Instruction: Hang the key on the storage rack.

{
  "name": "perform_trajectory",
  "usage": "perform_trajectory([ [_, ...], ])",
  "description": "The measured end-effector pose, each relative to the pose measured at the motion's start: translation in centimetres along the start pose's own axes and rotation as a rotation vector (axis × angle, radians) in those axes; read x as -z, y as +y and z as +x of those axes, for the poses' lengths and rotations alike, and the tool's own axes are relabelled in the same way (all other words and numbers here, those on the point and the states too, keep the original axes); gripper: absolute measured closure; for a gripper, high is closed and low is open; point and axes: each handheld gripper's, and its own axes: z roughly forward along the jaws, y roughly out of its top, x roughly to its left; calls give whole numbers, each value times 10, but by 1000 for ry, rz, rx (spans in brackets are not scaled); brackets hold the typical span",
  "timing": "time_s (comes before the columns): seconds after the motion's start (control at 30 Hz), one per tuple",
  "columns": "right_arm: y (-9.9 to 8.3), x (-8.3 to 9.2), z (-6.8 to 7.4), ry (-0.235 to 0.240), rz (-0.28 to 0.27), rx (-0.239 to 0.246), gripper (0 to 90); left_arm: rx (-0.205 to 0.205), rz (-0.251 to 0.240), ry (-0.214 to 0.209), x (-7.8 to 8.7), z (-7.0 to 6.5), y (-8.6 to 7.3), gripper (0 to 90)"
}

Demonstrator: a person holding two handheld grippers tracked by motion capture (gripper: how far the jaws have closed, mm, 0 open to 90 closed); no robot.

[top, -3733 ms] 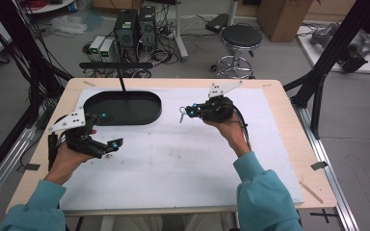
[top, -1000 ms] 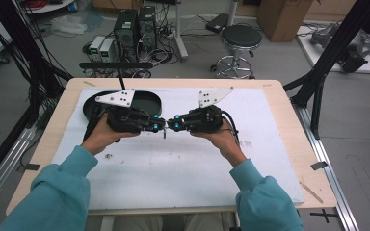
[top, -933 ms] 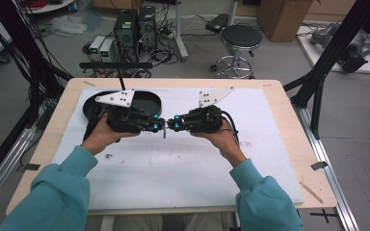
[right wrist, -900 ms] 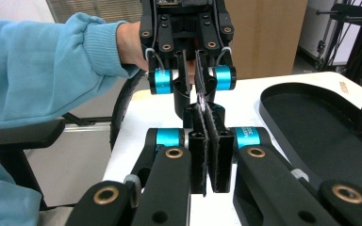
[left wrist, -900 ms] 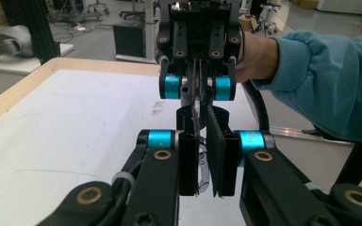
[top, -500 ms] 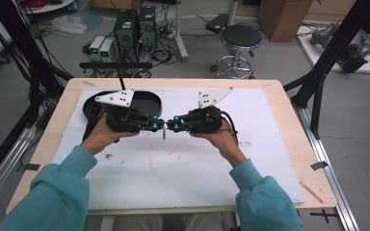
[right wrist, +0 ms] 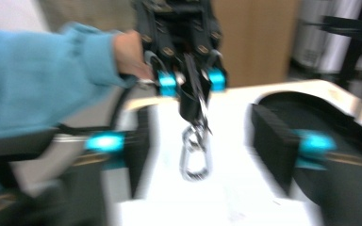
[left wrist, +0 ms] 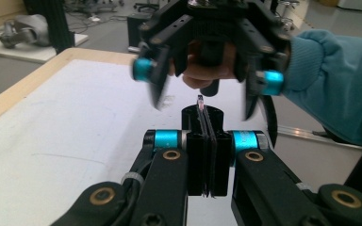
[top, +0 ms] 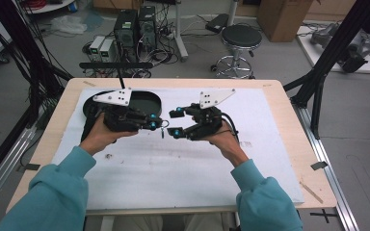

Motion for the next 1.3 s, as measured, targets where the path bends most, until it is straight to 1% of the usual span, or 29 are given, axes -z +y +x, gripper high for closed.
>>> perform_trajectory([
  [0.03,0,0,2,-25,15,3,37,1,0,9,1,0,0,883],
  [0.07,-1,0,4,-51,26,10,7,0,0,6,2,1,0,883],
  [0.1,-1,1,6,-74,23,23,7,0,4,17,2,1,0,883],
  [0.2,-2,8,12,-127,17,43,7,-5,11,35,4,2,0,883],
  [0.23,-3,11,14,-144,17,48,7,1,11,40,5,3,0,883],
  [0.3,-7,20,19,-188,15,49,7,-1,24,49,7,5,1,883],
  [0.37,-13,32,24,-248,6,52,7,-3,36,53,8,7,2,883],
  [0.43,-19,44,29,-295,-14,44,7,-2,50,57,10,9,5,883],
  [0.5,-29,58,33,-340,-40,28,7,-15,80,72,13,12,9,883],
  [0.53,-35,65,36,-384,-44,16,7,-14,82,74,14,13,10,883],
  [0.57,-39,70,37,-410,-45,7,7,-18,86,78,16,14,13,883],
  [0.6,-45,75,38,-424,-59,8,7,-24,92,86,17,15,16,883],
  [0.67,-56,85,40,-455,-84,-22,7,-33,104,101,21,17,20,883],
  [0.77,-74,100,45,-502,-122,-46,7,-50,120,138,28,20,26,883],
  [0.8,-79,103,46,-511,-131,-55,7,-43,115,146,31,22,28,883],
  [0.83,-86,107,48,-515,-144,-61,7,-40,123,152,34,24,29,883],
  [0.87,-92,110,49,-524,-153,-70,7,-46,137,172,37,26,31,883],
  [0.93,-104,114,50,-545,-158,-84,7,-50,158,195,43,30,35,883],
  [0.97,-108,116,51,-557,-162,-87,7,-53,160,208,46,31,36,883],
  [1.0,-112,117,51,-571,-162,-82,7,-49,167,218,50,34,38,883],
  [1.07,-121,119,52,-607,-160,-85,7,-52,184,243,55,38,41,883],
  [1.1,-125,120,52,-630,-167,-79,7,-52,188,251,57,40,42,883],
  [1.13,-127,121,53,-644,-174,-82,7,-51,192,268,61,42,44,883],
  [1.17,-131,122,54,-660,-186,-90,7,-48,198,274,63,45,45,883],
  [1.27,-139,124,54,-680,-198,-95,7,-50,218,303,69,52,48,884],
  [1.3,-142,125,53,-699,-202,-91,7,-50,227,310,71,55,49,883],
])
